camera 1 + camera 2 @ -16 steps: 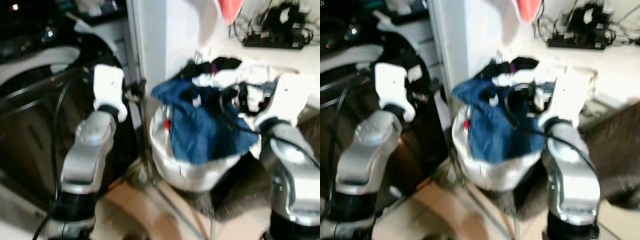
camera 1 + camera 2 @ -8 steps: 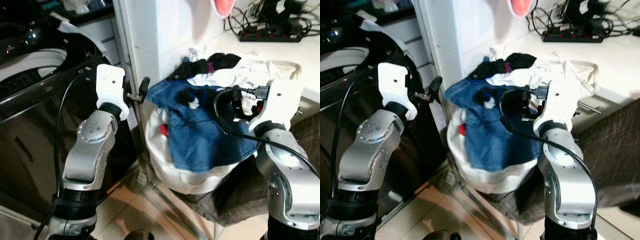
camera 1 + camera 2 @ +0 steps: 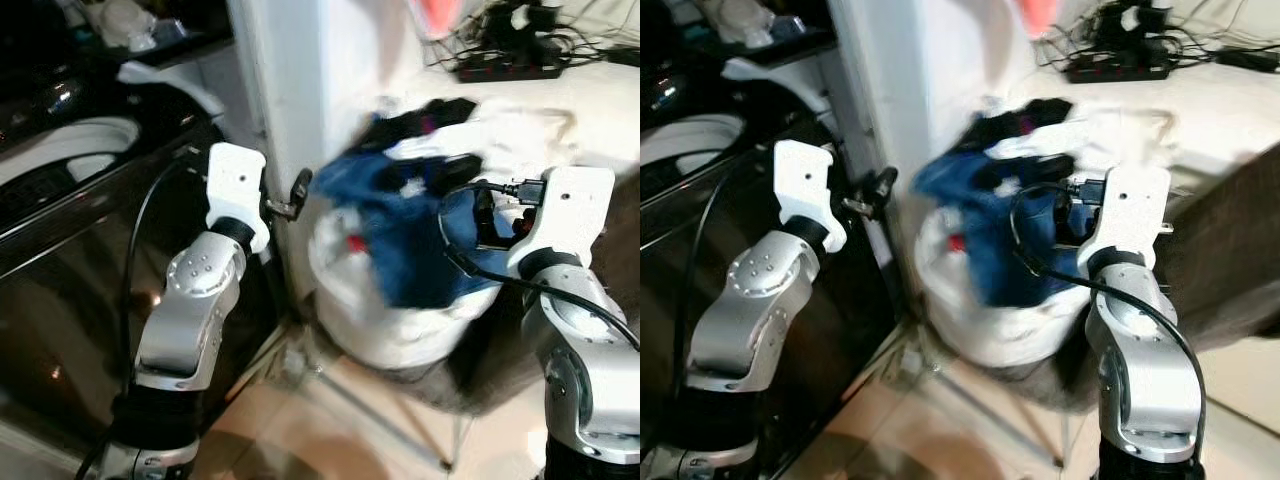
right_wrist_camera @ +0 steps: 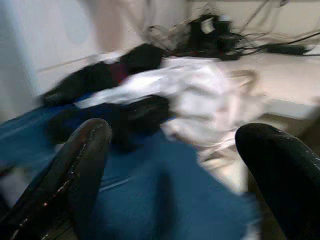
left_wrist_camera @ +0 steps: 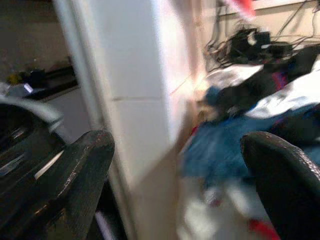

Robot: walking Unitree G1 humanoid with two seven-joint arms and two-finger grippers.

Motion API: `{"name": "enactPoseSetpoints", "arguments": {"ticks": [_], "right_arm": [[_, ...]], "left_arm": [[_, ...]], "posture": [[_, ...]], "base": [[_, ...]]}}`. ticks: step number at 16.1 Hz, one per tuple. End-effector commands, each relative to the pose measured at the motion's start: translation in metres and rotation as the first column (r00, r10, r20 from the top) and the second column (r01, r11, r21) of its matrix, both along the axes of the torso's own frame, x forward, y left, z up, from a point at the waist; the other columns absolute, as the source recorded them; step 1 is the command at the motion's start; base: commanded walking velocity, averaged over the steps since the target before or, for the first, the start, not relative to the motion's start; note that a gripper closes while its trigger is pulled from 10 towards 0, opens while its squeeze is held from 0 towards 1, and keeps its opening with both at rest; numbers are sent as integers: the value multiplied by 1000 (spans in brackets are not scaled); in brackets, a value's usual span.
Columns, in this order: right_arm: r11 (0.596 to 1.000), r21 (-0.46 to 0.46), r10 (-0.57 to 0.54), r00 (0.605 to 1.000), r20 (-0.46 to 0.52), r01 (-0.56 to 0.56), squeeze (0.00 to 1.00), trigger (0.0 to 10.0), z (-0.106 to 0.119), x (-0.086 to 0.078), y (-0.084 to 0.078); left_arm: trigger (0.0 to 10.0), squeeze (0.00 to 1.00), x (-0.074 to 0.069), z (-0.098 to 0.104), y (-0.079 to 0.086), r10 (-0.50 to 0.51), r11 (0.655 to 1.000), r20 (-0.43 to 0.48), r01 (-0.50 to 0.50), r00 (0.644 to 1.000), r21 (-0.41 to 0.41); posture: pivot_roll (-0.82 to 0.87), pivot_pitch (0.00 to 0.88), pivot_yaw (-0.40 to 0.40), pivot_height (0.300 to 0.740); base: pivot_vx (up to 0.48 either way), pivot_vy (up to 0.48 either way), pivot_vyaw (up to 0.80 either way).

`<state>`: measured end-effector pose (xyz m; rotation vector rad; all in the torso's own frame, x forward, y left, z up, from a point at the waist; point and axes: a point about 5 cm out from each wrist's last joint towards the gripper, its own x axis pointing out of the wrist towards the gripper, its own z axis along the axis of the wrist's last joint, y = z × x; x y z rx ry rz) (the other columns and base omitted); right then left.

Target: Clothes washing

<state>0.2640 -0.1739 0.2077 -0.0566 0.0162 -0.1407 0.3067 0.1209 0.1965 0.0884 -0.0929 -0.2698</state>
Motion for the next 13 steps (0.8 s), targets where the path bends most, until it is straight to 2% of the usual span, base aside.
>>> {"name": "enactPoseSetpoints", "arguments": {"ticks": [1,3,5,6,8,13], "right_arm": [[999,4,35,999,6,-35,0,10000,1,2,4],[999,2,35,999,2,-35,0,10000,1,1,2],[998,-19,63,998,13,-63,0,10000,2,2,5],[997,-53,58,998,20,-57,0,10000,3,2,5],[994,-109,21,999,23,-19,0,10000,3,4,1],[994,-111,0,1000,31,3,0,10000,4,6,-5]], "left_arm": [[10000,0,0,-4,9,24,1000,-6,-24,1000,14],[10000,0,-2,-6,8,20,1000,2,-20,1000,9],[10000,0,-6,-12,4,40,995,17,-41,999,91],[10000,0,-8,-16,2,41,995,6,-41,999,94],[10000,0,-11,-19,-1,39,999,0,-39,999,30],[10000,0,-14,-19,-6,14,1000,-5,-14,1000,22]], "posture": [[-18,0,48,740],[-17,0,46,740],[-15,0,42,740],[-14,0,37,740],[-10,0,27,740],[-2,0,18,740]], "base": [[0,480,0],[0,480,0],[0,-240,0],[0,-480,0],[0,-240,0],[0,0,0]]}}
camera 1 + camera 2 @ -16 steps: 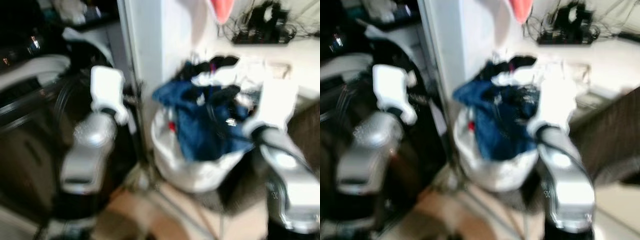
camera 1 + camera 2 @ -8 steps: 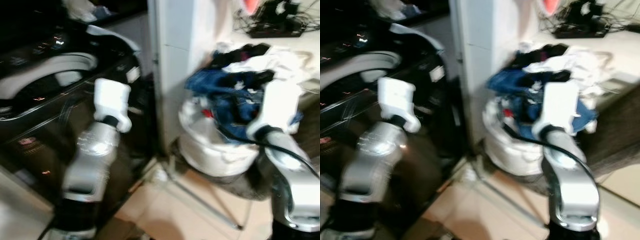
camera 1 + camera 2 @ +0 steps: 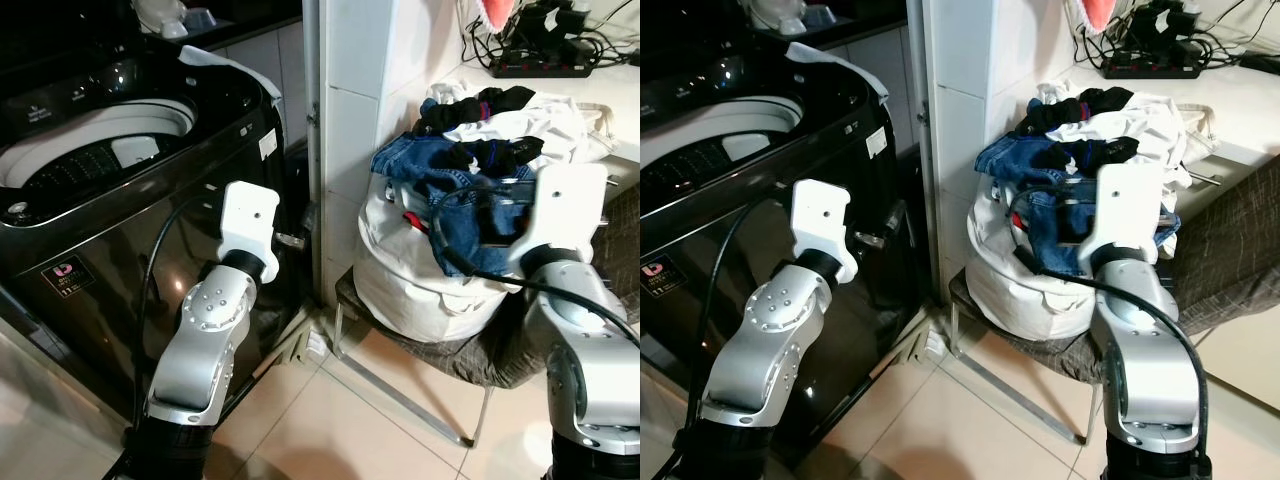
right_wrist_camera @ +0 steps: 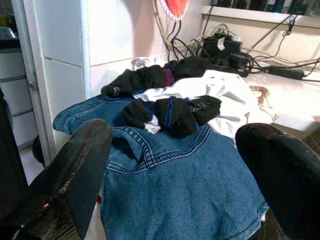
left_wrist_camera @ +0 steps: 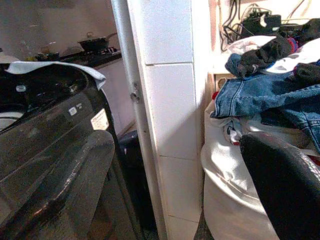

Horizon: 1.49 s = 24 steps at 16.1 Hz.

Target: Clothes washing

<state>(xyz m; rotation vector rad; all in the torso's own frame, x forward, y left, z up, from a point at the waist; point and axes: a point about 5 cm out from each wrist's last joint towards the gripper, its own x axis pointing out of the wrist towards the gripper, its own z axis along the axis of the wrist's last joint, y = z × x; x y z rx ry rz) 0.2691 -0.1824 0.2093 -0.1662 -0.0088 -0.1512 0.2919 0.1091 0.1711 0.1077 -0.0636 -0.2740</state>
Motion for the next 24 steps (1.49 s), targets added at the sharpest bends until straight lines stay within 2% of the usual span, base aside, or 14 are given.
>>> {"name": "enactPoseSetpoints", "arguments": {"ticks": [1,3,4,6,11,16,18,19,20,24], "right_arm": [[1000,0,8,1000,13,-8,0,10000,3,1,3],[1000,-7,0,1000,11,0,0,10000,2,2,3],[1000,8,1,1000,5,-1,0,10000,0,1,2],[995,95,9,1000,-11,-8,0,10000,-3,0,2],[996,92,14,1000,-10,-13,0,10000,-3,1,2],[995,81,53,999,-1,-53,0,10000,-1,2,6],[993,64,102,995,-5,-102,0,10000,0,3,9],[987,19,160,987,-17,-159,0,10000,1,4,14],[985,13,172,985,-10,-172,0,10000,2,4,17],[986,-11,170,985,31,-169,0,10000,6,5,18]], "left_arm": [[10000,0,1,6,5,14,1000,23,-14,1000,-3],[10000,0,1,7,6,26,1000,21,-26,999,-2],[10000,0,1,8,4,-1,1000,34,0,999,21],[10000,0,1,13,3,-13,1000,56,12,998,5],[10000,0,4,13,4,-8,1000,50,7,999,3],[10000,0,5,14,5,-3,1000,51,3,999,6],[10000,0,6,14,8,23,1000,53,-23,998,9],[10000,0,6,13,14,59,998,57,-60,997,15],[10000,0,6,13,19,84,996,62,-85,995,16],[10000,0,6,16,23,98,995,72,-99,993,9]], "posture": [[-3,0,19,740],[-4,0,23,740],[-6,0,26,740],[-7,0,30,740],[-9,0,36,740],[-9,0,41,740],[-8,0,42,740],[-6,0,42,740],[-6,0,42,740],[0,0,38,740]], "base": [[0,0,0],[0,0,0],[0,0,0],[0,0,-281],[295,0,-800],[308,0,0],[309,0,0],[311,0,800],[307,0,800],[308,0,703]]}}
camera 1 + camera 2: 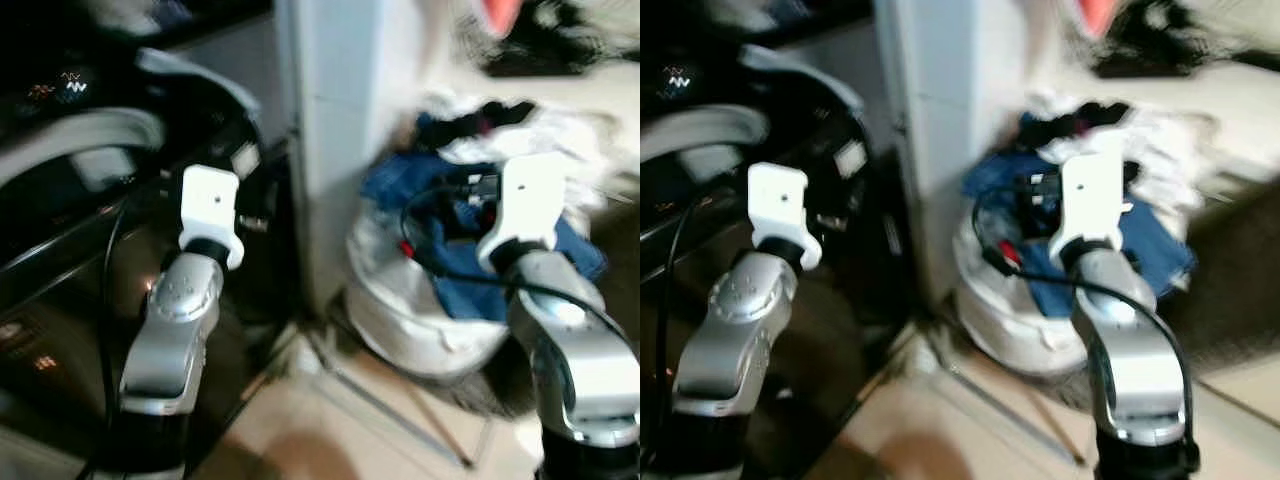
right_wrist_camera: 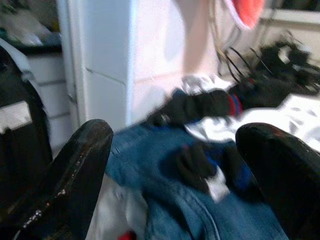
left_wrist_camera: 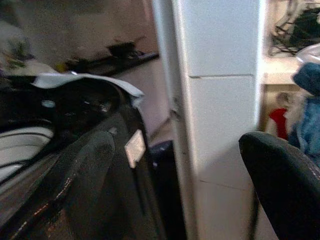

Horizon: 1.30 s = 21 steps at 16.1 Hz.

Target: Clothes washing

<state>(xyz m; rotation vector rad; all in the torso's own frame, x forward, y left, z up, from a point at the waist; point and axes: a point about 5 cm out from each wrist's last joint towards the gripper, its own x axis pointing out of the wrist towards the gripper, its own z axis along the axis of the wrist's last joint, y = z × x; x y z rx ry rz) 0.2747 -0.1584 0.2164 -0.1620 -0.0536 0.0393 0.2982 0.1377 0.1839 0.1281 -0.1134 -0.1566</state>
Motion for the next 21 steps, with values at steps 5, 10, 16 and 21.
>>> {"name": "enactPoseSetpoints", "arguments": {"ticks": [5,10,16,21], "right_arm": [[997,40,-68,997,22,67,0,10000,1,-1,-11],[996,44,-77,997,20,76,0,10000,-1,-4,-13],[997,29,-75,997,3,75,0,10000,-4,-5,-13],[998,37,-57,998,0,57,0,10000,-5,-7,-11]], "left_arm": [[10000,0,-1,4,-11,-53,999,15,53,998,-3],[10000,0,-1,3,-13,-61,998,6,61,998,-11],[10000,0,-4,1,-13,-65,998,-2,65,998,-12],[10000,0,-5,0,-12,-67,998,-2,67,998,-10]], "posture": [[-5,0,50,740],[-7,0,52,740],[-4,0,44,740],[-7,0,44,740]], "base": [[312,0,0],[308,0,0],[312,0,0],[312,0,0]]}}
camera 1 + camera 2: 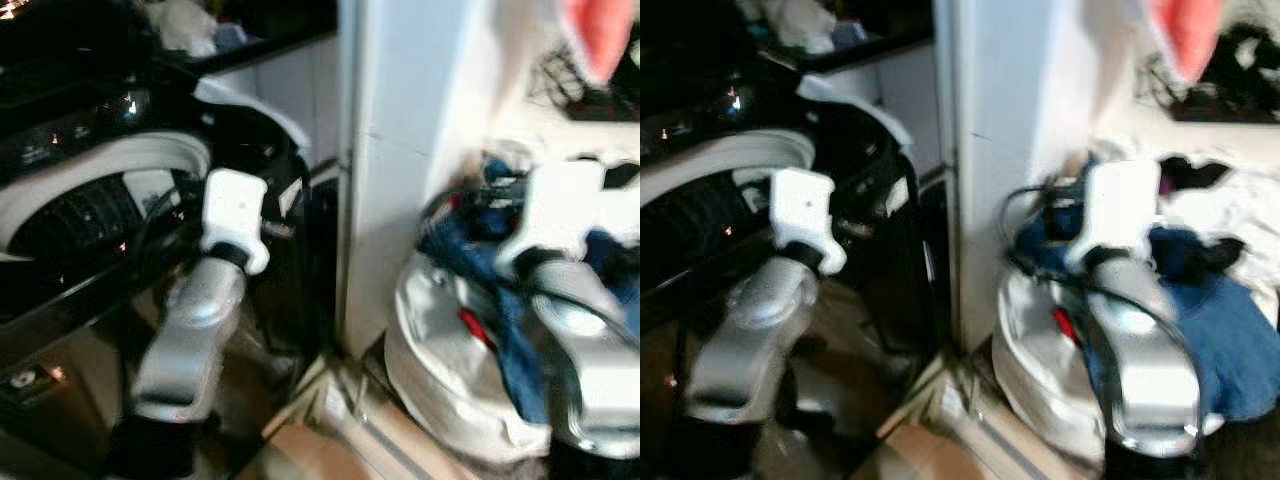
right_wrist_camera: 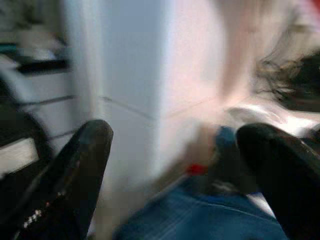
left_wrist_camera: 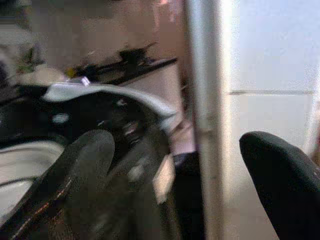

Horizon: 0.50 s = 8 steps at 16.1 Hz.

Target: Clothes washing

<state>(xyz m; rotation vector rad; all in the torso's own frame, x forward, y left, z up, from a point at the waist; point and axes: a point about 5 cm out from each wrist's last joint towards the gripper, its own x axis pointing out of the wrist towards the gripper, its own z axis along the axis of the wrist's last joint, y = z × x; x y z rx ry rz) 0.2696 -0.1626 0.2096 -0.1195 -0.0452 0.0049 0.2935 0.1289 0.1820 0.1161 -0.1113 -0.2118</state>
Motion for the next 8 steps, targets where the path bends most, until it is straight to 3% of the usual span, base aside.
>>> {"name": "enactPoseSetpoints", "arguments": {"ticks": [1,7,8], "right_arm": [[1000,-2,-18,1000,4,18,0,10000,2,-2,-6],[1000,15,1,1000,-4,-1,0,10000,1,-3,-3],[1000,23,3,1000,-12,-3,0,10000,0,-3,-3]], "left_arm": [[10000,0,-1,2,-3,-12,1000,4,12,1000,-1],[10000,0,-2,2,0,-13,1000,7,13,1000,-3],[10000,0,-2,2,0,-24,1000,7,24,1000,-19]], "posture": [[-6,0,43,740],[-1,0,44,740],[0,0,50,740]], "base": [[311,0,0],[306,0,0],[0,0,0]]}}
